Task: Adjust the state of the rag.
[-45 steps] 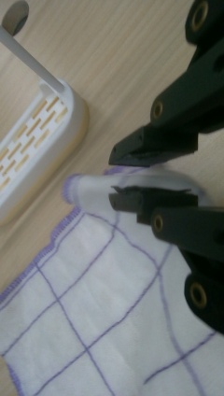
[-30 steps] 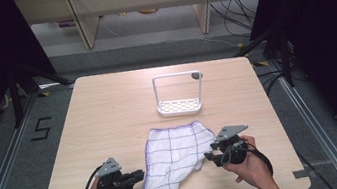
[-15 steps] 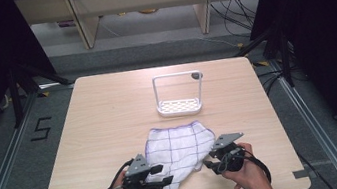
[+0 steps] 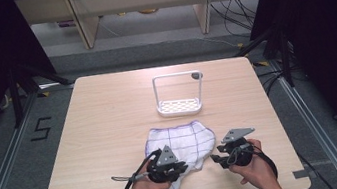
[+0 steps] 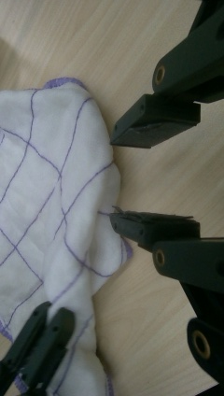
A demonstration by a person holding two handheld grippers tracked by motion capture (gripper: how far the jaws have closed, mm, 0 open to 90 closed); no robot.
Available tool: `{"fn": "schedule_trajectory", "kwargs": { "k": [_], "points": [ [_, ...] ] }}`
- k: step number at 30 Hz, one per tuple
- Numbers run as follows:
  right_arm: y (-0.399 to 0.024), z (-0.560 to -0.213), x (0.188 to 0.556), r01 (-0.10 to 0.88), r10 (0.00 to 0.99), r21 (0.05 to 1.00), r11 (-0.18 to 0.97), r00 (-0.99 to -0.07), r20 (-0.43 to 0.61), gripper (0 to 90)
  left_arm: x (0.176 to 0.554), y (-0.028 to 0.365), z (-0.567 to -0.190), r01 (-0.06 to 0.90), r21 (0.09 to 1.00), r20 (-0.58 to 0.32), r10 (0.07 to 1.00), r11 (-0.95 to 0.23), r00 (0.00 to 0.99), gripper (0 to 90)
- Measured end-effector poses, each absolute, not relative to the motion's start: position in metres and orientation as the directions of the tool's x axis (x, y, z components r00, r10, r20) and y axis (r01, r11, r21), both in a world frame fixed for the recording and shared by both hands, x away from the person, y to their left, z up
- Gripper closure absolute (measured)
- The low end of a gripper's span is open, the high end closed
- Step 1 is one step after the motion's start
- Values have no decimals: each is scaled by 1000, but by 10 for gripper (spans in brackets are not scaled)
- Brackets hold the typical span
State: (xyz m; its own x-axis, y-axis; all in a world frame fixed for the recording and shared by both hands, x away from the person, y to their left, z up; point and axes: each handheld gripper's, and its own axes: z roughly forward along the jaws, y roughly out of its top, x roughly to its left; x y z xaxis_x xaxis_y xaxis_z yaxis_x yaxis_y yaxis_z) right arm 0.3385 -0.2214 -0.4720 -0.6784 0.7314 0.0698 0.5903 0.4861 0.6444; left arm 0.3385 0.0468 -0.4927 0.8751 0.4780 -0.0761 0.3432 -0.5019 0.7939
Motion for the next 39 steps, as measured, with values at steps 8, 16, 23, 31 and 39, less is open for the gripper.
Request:
{"fn": "schedule_trajectory", "kwargs": {
  "k": [8,16,23,31,39],
  "points": [
    [-211,-464,335,541,697,677,499,-715,58,588,380,91,-484,467,816,-206,584,-340,785,845],
    [-168,-462,328,459,618,703,543,-785,35,578,401,107,-506,541,775,-259,618,-326,743,832],
    [-146,-476,336,471,626,674,569,-780,17,521,402,108,-508,539,767,-248,613,-349,750,805],
    [-113,-493,347,433,562,633,641,-827,-3,658,402,122,-505,572,764,-286,640,-297,714,597],
    [-130,-477,343,356,508,634,686,-859,-68,851,377,151,-502,571,764,-237,691,-302,683,479]
  ]
}}
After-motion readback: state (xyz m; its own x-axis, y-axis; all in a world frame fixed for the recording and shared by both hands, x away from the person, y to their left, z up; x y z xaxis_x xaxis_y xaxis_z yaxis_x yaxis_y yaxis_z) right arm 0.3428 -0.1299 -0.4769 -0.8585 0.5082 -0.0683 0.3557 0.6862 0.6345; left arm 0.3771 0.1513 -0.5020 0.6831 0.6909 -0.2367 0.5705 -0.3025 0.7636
